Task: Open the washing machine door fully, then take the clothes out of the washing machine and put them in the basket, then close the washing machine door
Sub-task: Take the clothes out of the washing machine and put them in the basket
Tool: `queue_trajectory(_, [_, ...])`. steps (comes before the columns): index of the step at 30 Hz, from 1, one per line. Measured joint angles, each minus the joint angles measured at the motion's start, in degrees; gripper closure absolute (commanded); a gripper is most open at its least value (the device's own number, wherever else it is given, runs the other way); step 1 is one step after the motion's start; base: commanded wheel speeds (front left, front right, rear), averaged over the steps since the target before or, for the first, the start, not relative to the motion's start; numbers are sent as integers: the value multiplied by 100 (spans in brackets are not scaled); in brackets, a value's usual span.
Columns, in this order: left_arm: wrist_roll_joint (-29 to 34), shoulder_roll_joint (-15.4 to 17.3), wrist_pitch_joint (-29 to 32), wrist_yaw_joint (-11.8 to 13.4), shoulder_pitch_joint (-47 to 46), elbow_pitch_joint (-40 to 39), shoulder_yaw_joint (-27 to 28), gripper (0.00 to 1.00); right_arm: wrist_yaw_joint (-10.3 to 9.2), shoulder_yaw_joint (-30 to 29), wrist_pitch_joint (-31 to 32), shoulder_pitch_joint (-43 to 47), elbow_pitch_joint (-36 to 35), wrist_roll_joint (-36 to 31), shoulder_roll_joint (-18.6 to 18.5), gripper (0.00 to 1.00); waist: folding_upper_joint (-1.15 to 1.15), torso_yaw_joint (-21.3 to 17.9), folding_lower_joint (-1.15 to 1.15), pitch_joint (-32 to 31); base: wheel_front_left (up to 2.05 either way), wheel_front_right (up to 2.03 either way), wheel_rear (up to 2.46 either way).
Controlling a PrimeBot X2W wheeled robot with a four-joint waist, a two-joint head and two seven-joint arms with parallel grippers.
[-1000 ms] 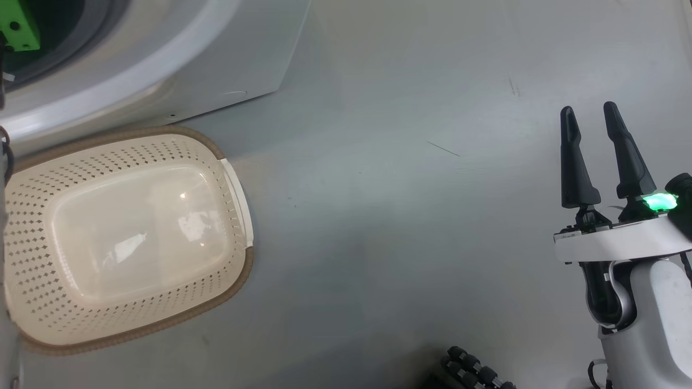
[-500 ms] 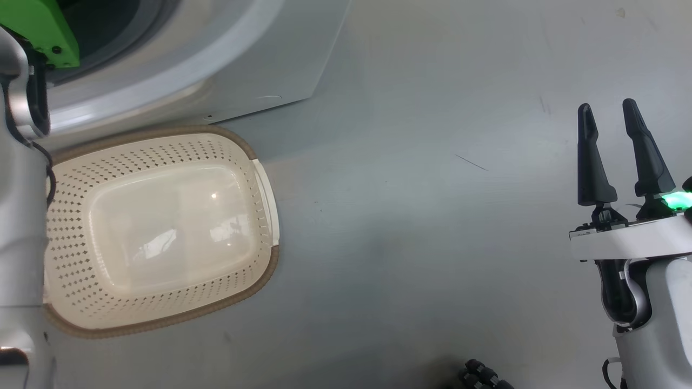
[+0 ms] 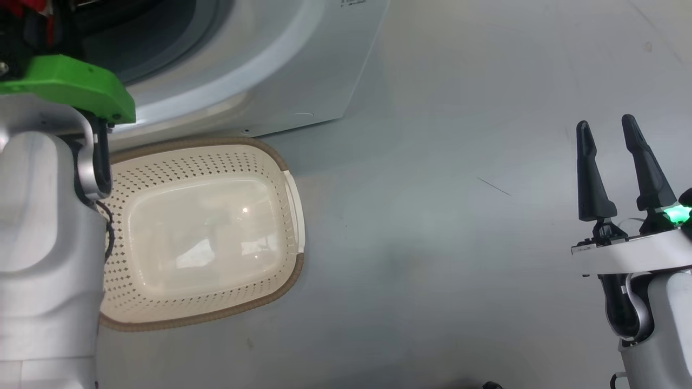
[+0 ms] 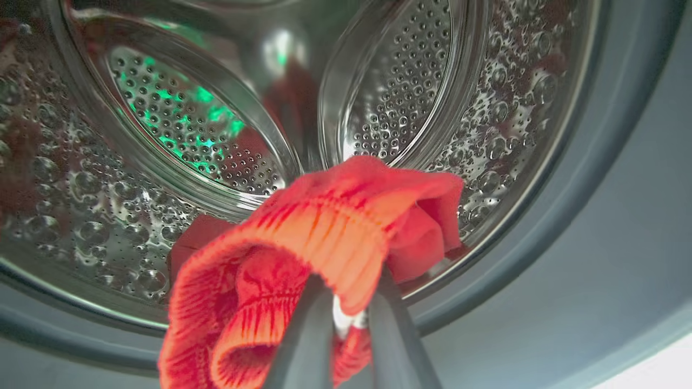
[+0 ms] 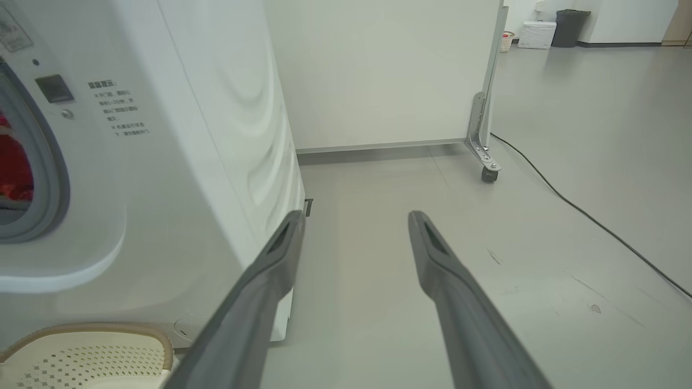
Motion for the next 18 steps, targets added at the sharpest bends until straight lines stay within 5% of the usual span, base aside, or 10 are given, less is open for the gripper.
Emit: queue_trajectory(18, [333,-468,-886,0,1419,-1144,176,100,0,51,0,460,21,-216,-29,0,0,459,0,-808,0,0,0])
